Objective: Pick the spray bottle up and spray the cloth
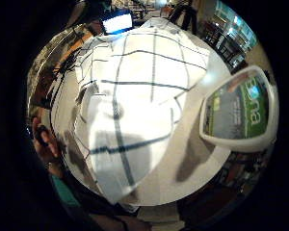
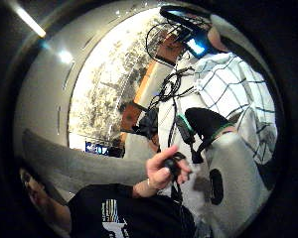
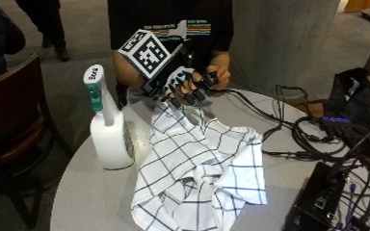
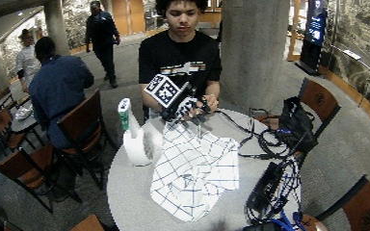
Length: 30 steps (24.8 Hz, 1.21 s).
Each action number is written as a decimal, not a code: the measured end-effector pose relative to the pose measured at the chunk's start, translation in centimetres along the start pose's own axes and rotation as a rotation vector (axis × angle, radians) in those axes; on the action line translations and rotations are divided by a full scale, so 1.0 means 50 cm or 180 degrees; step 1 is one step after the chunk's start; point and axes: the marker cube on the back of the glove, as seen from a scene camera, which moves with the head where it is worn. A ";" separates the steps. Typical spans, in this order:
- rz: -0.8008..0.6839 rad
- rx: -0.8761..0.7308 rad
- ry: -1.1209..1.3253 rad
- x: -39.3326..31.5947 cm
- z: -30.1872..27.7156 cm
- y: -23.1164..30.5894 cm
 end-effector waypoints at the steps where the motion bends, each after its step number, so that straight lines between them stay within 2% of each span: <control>1: 0.0003 0.0009 0.0016 0.001 -0.001 0.001; 30: 0.0174 0.0196 0.0339 0.020 -0.028 0.068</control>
